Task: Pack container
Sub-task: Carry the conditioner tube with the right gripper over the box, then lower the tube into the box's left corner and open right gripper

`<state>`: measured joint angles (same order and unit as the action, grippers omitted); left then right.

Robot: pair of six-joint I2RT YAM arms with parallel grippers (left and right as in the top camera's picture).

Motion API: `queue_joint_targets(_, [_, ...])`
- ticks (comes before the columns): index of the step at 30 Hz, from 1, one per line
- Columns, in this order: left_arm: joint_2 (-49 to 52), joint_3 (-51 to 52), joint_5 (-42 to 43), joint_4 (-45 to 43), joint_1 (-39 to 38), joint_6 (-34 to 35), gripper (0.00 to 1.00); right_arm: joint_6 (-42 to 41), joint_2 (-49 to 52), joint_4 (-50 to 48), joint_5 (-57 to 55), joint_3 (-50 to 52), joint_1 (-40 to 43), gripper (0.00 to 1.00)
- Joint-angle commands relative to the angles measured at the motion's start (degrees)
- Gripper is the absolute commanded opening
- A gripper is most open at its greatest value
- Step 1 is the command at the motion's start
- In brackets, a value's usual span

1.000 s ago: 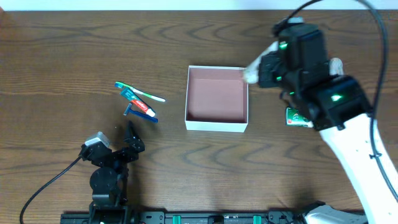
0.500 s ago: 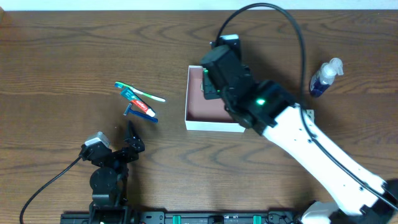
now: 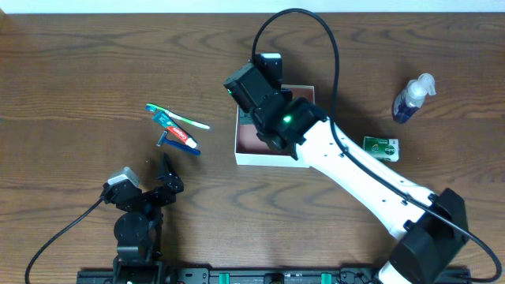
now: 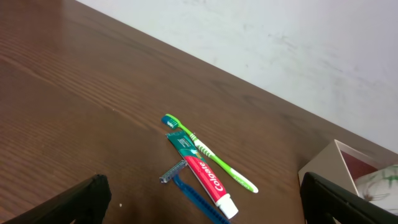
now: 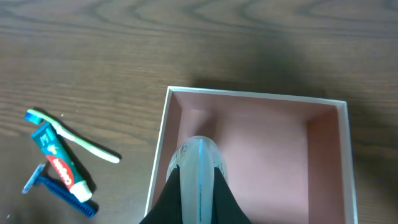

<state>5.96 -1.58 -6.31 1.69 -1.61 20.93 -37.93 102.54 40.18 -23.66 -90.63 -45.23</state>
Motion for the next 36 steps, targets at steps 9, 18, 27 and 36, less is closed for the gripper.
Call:
queue_joint_targets(9, [0.0,1.4,-0.3,1.9,0.2,-0.6,0.98,-1.4,1.6,-4.9,-6.4,-1.3,-0.2,0.01])
queue_joint_targets(18, [0.0,1.4,-0.3,1.9,0.2,-0.6,0.98,-1.4,3.1,-6.2,-6.3,-1.3,0.4,0.01])
queue_joint_targets(27, [0.0,1.4,-0.3,1.9,0.2,-0.6,0.98,-1.4,4.4,-8.3,-6.4,-1.3,0.4,0.01])
queue_joint_targets(36, [0.0,1.4,-0.3,1.9,0.2,-0.6,0.98,-1.4,6.6,-9.1,-6.3,-1.3,0.4,0.01])
